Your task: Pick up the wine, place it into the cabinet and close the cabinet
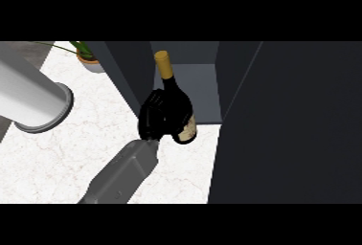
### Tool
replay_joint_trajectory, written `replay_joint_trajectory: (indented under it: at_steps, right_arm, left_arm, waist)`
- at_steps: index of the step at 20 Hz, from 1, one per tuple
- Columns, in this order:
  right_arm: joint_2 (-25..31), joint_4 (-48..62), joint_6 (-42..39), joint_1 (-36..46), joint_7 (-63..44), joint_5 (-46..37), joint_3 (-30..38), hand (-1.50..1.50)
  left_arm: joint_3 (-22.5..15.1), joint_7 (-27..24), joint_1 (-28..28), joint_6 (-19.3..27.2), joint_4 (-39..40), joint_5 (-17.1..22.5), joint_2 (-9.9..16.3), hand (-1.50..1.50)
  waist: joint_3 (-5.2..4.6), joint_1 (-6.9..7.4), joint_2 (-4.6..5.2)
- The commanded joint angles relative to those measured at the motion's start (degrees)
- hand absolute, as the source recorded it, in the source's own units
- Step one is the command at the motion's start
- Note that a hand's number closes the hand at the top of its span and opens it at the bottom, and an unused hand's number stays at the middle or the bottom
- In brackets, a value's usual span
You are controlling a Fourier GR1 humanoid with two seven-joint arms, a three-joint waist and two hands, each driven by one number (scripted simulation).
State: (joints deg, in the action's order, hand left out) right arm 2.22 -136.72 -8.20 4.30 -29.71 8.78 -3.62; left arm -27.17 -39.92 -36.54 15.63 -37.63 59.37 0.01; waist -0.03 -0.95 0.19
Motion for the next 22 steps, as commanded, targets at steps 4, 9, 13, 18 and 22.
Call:
replay_joint_trajectory:
  at_steps: [4, 9, 13, 18, 22]
  right_arm:
    - [-1.0, 0.5, -1.5, -4.1, 4.6, -1.2, -1.5, -1.5]
    - [0.5, -2.3, -0.4, -0.5, -1.1, 1.9, -0.2, -1.5]
    - [1.1, 3.3, -0.1, 3.0, 0.0, 2.6, 2.9, -1.5]
    - [0.1, 3.1, -0.6, 2.0, 1.7, 1.1, 0.2, -1.5]
    - [-1.2, 1.0, -0.9, -0.7, 3.1, -0.6, -3.0, -1.5]
  left_arm:
    - [5.9, 1.6, -10.2, -1.4, 8.8, 0.4, 0.0, 1.5]
    - [4.9, 1.7, -15.3, -0.2, 12.3, 4.1, 0.0, 1.5]
    - [7.0, 2.8, -18.0, -2.7, 17.3, 2.2, 0.0, 1.5]
    - [5.3, 4.2, -21.3, -1.0, 20.9, 5.4, 0.0, 1.5]
    - [5.7, 7.1, -24.7, 0.7, 22.8, 6.2, 0.0, 1.5]
  waist:
    - [0.03, -0.03, 0.04]
    - [0.0, -0.74, 0.15]
    - [0.0, -0.2, 0.22]
    - [-0.03, -2.27, 0.71]
    - [-0.03, -2.8, 0.77]
